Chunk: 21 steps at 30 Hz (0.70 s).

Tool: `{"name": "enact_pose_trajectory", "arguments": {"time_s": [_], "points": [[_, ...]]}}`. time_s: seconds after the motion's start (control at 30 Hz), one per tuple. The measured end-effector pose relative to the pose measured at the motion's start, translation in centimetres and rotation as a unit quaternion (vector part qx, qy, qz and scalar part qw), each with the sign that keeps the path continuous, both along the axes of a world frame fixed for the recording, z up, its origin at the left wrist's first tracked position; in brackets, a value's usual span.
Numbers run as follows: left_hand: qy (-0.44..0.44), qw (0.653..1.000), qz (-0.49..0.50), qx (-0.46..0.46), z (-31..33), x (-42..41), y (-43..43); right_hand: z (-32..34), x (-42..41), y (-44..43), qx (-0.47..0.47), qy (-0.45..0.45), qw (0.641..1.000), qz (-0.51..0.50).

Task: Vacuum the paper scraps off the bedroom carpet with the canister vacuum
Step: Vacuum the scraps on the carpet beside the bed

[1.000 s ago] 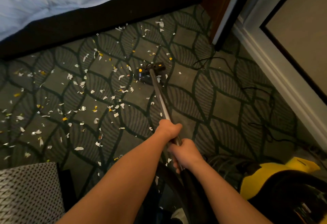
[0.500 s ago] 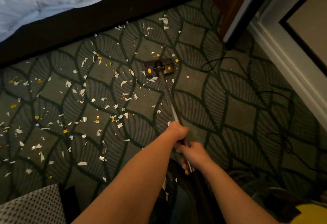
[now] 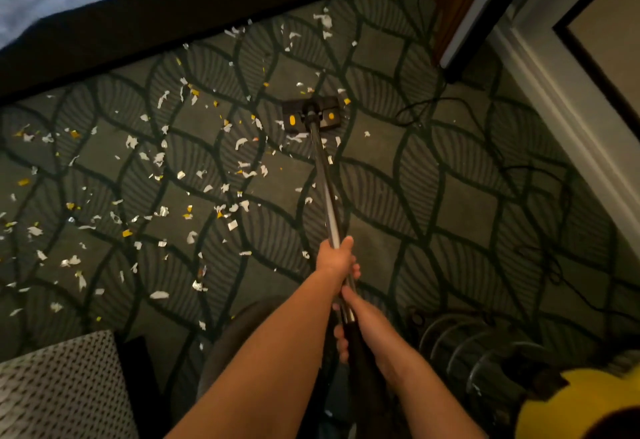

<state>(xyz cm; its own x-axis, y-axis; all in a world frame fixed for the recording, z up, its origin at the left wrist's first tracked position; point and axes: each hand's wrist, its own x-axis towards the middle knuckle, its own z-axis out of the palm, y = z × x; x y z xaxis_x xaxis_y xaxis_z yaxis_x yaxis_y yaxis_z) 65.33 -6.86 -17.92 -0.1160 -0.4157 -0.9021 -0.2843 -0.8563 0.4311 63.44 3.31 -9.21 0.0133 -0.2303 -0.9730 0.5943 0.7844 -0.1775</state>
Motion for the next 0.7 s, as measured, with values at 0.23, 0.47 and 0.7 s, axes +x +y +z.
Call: {"name": "enact_pose_trajectory", "arguments": {"time_s": [0.23, 0.47, 0.7], "points": [[-0.034, 0.998, -0.019, -0.043, -1.1, -0.3, 0.7, -1.0, 0.3, 0.8, -0.019, 0.001, 1.0, -0.007], [-0.021, 0.999, -0.034, -0.032, -0.7, 1.1, 3.9, -1.0, 1.4, 4.4, -0.015, 0.004, 1.0, -0.006], [-0.003, 1.0, -0.016, -0.026, -1.3, 2.9, 9.5, -0.9, 2.7, 9.4, 0.0, 0.021, 1.0, 0.005]]}}
